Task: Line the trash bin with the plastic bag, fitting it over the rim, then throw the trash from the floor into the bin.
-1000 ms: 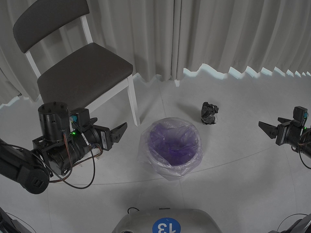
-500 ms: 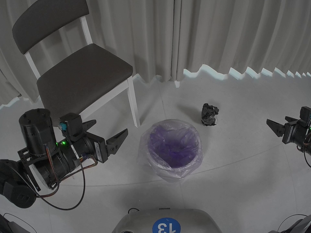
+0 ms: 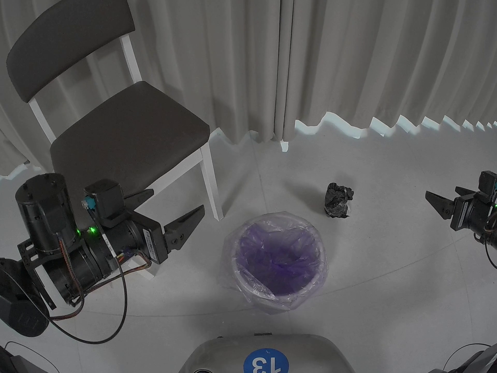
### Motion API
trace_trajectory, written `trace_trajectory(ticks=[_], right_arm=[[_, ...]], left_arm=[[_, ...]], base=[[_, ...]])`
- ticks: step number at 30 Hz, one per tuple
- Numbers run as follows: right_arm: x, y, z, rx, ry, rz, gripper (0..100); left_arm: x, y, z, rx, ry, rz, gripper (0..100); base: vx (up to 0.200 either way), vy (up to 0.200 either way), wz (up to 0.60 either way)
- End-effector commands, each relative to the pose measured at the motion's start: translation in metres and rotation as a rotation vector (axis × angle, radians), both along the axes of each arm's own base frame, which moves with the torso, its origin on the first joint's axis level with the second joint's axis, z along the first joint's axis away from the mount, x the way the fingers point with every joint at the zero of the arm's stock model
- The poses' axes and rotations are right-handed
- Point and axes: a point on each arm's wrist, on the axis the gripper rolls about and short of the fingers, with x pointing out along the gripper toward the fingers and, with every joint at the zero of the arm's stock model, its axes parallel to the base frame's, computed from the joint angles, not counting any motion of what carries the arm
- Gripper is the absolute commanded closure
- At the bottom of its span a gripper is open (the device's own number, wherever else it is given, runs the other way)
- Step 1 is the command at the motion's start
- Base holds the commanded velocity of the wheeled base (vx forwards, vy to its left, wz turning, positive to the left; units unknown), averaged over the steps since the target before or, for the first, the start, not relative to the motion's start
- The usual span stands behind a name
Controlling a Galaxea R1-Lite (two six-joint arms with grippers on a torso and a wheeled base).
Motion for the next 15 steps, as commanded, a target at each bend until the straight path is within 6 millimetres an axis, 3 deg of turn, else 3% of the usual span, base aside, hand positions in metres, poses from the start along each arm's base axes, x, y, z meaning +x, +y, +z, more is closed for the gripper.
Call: trace_trajectory(ticks=[1,10,15], right_arm=[[0.005,0.000,-0.005,0.001,0.023,-0.002,0],[0.029,-0.001,-0.020,0.009,0.067,-0.009,0],[0.073,-0.003,-0.039,0.048,0.098,0.003,0]], left_arm=[[-0.003,0.002,-0.004,-0.009,-0.003,-0.018,0],[-0.010,0.008,-0.009,-0.034,-0.060,-0.028,0],[-0.017,0.014,0.002,-0.071,-0.109,-0.018,0]], base=[[0.000,0.000,0.00],[0.000,0.000,0.00],[0.000,0.000,0.00]])
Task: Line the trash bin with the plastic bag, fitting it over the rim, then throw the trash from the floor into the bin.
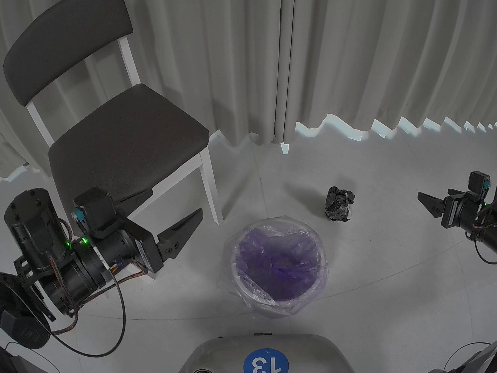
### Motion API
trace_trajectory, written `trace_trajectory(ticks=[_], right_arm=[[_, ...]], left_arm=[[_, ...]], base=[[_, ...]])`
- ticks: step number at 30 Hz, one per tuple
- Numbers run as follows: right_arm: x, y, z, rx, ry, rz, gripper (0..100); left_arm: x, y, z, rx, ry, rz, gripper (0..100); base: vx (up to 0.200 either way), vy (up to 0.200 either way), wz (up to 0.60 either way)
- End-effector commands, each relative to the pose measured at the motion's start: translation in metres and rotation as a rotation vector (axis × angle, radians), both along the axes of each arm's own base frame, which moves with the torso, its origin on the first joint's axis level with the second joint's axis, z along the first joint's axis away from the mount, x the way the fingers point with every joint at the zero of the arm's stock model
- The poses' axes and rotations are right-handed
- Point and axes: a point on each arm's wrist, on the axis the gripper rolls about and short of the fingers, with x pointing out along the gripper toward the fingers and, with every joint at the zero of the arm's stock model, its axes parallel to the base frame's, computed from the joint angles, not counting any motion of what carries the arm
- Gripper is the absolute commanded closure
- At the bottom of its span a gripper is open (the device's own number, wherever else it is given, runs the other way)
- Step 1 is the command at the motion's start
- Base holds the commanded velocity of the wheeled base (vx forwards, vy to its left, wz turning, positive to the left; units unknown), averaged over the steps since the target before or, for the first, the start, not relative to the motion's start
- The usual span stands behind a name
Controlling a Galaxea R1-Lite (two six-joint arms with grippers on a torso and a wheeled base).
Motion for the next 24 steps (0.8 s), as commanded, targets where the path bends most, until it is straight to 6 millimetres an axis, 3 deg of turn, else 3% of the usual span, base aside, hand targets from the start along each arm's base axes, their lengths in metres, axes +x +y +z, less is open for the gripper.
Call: trace_trajectory(ticks=[1,7,15,24], right_arm=[[0.056,-0.001,-0.028,0.055,0.071,0.015,0],[0.142,-0.005,-0.058,0.096,0.074,0.000,0],[0.211,0.006,-0.082,0.102,0.016,0.028,0],[0.268,0.012,-0.096,0.117,-0.081,0.044,0]], left_arm=[[-0.009,0.009,0.011,-0.033,-0.049,0.010,0],[-0.019,0.016,0.015,-0.050,-0.073,0.019,0],[-0.011,0.023,0.013,-0.037,-0.068,0.072,0],[-0.010,0.037,0.009,-0.033,-0.054,0.139,0]], base=[[0.000,0.000,0.00],[0.000,0.000,0.00],[0.000,0.000,0.00],[0.000,0.000,0.00]])
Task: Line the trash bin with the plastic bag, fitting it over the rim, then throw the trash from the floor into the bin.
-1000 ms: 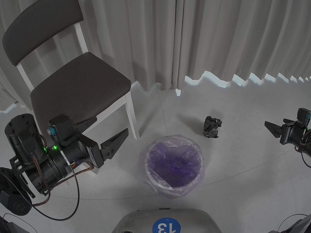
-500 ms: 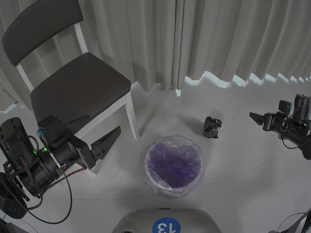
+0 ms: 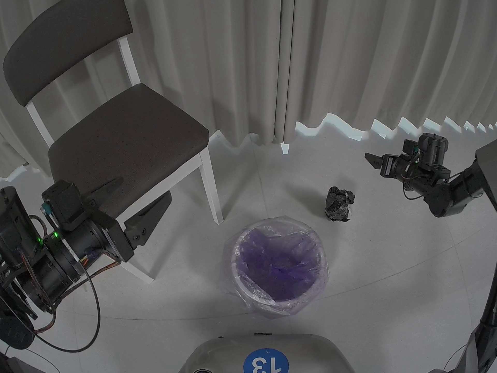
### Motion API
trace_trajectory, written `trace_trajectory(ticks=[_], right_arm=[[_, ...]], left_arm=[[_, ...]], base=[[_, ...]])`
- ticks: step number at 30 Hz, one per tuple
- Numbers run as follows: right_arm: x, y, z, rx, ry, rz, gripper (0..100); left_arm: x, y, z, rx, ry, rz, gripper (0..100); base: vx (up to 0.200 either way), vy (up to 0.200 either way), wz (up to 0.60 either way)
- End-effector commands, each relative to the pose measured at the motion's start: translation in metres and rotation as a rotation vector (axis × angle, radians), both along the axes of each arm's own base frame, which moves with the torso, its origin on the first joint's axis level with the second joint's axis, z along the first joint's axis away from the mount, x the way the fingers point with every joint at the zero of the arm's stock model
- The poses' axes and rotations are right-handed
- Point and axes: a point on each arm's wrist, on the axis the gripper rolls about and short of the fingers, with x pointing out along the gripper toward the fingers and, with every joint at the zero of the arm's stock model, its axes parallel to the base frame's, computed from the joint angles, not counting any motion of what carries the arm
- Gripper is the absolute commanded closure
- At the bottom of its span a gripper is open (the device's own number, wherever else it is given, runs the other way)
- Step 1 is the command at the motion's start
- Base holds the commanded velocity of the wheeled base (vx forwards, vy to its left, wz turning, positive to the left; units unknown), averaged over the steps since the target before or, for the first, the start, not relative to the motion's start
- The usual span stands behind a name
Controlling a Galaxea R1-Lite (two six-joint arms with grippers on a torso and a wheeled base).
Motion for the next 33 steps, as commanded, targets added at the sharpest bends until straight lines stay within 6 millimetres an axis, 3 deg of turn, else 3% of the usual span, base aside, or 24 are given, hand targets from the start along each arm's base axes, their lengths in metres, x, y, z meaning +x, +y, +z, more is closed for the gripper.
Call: trace_trajectory(ticks=[1,2,8,19,28,33], right_arm=[[0.043,0.006,-0.045,0.005,0.015,0.014,0],[0.059,0.007,-0.051,0.001,-0.003,0.027,0],[0.080,0.020,-0.062,0.000,0.018,0.050,0],[0.078,0.024,-0.078,0.000,0.047,0.061,0],[0.086,0.024,-0.111,-0.001,0.054,0.094,0],[0.087,0.023,-0.111,0.000,0.048,0.092,0]], left_arm=[[0.000,0.011,-0.003,0.003,0.008,0.053,0],[0.001,0.012,-0.003,0.006,0.005,0.059,0],[0.001,0.012,-0.003,0.010,0.003,0.061,0],[0.002,0.012,-0.005,0.014,0.013,0.059,0],[0.002,0.012,-0.005,0.012,0.012,0.059,0],[0.002,0.012,-0.006,0.016,0.018,0.056,0]], base=[[0.000,0.000,0.00],[0.000,0.000,0.00],[0.000,0.000,0.00],[0.000,0.000,0.00],[0.000,0.000,0.00],[0.000,0.000,0.00]])
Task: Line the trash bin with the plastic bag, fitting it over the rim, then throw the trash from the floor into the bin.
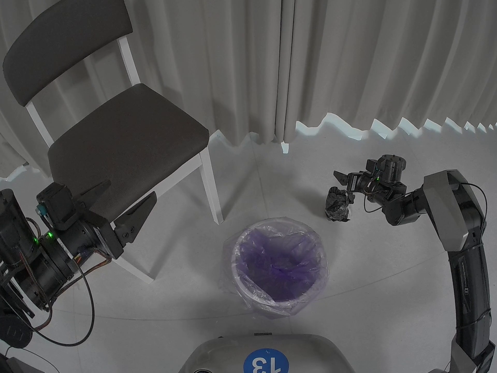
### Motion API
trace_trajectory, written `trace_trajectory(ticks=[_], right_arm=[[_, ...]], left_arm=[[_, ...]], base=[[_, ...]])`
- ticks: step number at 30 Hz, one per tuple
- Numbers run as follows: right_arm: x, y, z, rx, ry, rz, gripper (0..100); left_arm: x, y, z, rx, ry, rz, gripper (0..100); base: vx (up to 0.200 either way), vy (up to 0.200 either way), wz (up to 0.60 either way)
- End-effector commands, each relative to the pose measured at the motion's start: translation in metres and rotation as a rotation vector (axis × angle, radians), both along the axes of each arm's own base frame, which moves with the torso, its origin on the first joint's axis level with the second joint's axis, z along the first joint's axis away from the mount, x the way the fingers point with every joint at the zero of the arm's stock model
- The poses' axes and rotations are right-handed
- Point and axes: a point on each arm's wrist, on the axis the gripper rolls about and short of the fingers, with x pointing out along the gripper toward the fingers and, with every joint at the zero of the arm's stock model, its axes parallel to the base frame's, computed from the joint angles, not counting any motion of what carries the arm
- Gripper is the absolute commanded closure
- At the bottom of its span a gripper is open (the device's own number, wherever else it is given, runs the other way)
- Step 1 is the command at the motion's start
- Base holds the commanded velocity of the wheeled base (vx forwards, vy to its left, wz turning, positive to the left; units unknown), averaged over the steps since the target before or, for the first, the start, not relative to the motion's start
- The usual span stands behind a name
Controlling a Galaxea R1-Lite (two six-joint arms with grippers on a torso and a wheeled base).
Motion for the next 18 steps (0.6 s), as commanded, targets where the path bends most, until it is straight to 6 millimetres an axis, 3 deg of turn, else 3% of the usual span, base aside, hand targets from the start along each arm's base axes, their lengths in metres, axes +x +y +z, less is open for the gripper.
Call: trace_trajectory(ticks=[1,5,14,18], right_arm=[[0.000,0.000,-0.009,0.000,0.016,0.001,0],[-0.001,0.000,-0.011,-0.002,0.022,0.001,0],[-0.002,0.000,-0.013,-0.007,0.030,0.002,0],[-0.002,-0.001,-0.016,-0.010,0.038,0.001,0]], left_arm=[[0.000,0.000,-0.003,0.003,0.012,-0.002,0],[0.007,0.001,-0.007,0.017,0.031,0.024,0],[0.011,0.005,-0.007,0.038,0.020,0.050,0],[0.011,0.004,-0.007,0.030,0.024,0.050,0]], base=[[0.000,0.000,0.00],[0.000,0.000,0.00],[0.200,0.200,0.00],[0.000,0.000,0.00]])
